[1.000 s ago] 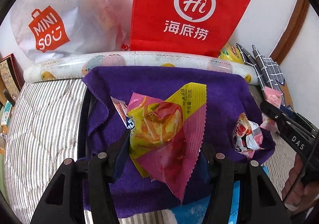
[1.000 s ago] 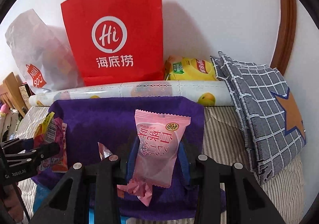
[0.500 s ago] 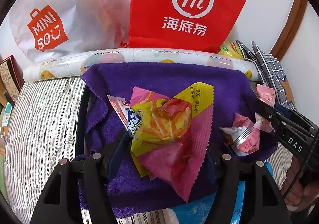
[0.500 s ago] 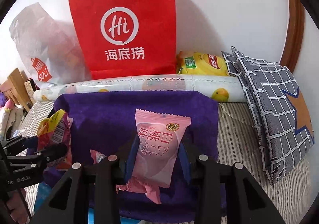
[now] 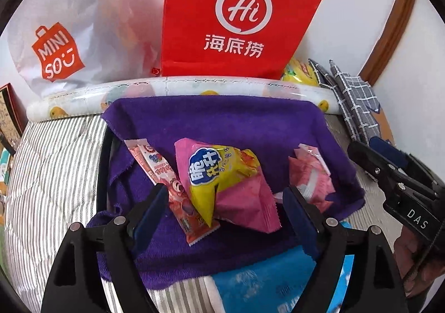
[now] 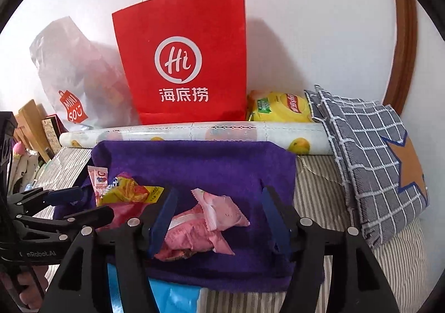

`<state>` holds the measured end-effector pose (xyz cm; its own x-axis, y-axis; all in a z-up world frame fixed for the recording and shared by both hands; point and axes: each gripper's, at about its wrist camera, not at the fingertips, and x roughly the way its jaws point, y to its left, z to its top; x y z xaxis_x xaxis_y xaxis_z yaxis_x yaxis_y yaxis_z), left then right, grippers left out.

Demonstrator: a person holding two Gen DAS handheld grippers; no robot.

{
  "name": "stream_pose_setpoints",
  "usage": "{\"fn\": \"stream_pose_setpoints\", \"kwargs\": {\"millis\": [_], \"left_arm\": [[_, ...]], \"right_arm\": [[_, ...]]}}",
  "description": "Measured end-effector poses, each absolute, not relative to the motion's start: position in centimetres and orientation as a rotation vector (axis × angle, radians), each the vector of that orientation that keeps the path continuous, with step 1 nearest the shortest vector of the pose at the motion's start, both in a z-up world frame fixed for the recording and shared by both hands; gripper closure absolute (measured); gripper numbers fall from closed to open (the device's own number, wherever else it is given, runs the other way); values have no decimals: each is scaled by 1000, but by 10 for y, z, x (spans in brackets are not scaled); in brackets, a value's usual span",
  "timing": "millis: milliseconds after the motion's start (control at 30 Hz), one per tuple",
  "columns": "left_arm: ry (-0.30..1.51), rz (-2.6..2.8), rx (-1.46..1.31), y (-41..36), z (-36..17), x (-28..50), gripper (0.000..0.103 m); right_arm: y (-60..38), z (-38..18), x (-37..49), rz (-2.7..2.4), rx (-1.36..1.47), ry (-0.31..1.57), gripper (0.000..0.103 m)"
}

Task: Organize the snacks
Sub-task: 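Lower and release the chip bag and pink packet onto the towel with both grippers, then move both grippers back toward the snacks beside the blue tissue pack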

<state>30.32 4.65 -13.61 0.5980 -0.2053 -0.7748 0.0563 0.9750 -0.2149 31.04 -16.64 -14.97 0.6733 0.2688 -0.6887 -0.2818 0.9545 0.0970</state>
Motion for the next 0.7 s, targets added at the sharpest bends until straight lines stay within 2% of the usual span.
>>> {"fn": "stream_pose_setpoints", "kwargs": {"millis": [700], "left_arm": [[840,-154,-179,75,-96,213,20]], "right_arm": [[-167,-108,208,205,5,740,42]]}}
